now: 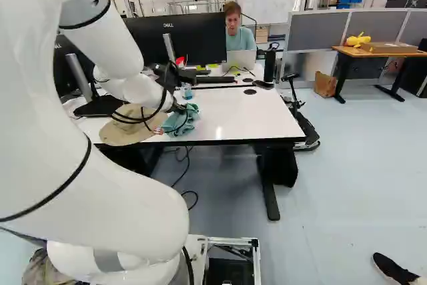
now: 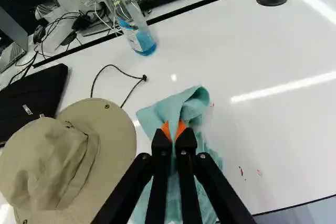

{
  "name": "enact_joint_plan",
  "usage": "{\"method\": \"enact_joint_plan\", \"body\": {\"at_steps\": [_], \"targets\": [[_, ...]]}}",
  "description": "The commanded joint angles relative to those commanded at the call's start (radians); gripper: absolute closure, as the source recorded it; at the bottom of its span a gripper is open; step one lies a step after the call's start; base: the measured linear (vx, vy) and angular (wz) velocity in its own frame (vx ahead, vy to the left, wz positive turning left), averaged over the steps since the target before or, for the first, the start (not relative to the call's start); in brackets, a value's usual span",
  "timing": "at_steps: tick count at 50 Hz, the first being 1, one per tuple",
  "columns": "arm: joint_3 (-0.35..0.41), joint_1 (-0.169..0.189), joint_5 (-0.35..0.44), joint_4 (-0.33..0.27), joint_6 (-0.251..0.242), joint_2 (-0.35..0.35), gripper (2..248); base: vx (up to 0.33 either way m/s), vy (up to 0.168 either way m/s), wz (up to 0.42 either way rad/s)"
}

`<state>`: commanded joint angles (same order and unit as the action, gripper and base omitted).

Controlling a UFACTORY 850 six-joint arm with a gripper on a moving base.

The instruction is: Clean the table with the green towel

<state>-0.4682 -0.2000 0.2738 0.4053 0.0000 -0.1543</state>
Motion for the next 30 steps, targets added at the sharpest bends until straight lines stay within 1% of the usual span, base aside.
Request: {"method": "enact_joint_plan", "body": {"at_steps": [7, 25, 30], "targets": [[0.001, 0.0, 0.0, 0.0, 0.0, -0.005, 225, 0.0, 0.0, 0.0], [-0.001, 0.001, 0.0, 0.0, 0.0, -0.049, 225, 0.0, 0.0, 0.0], [-0.012, 0.004, 0.0, 0.0, 0.0, -0.037, 225, 0.0, 0.0, 0.0]]}}
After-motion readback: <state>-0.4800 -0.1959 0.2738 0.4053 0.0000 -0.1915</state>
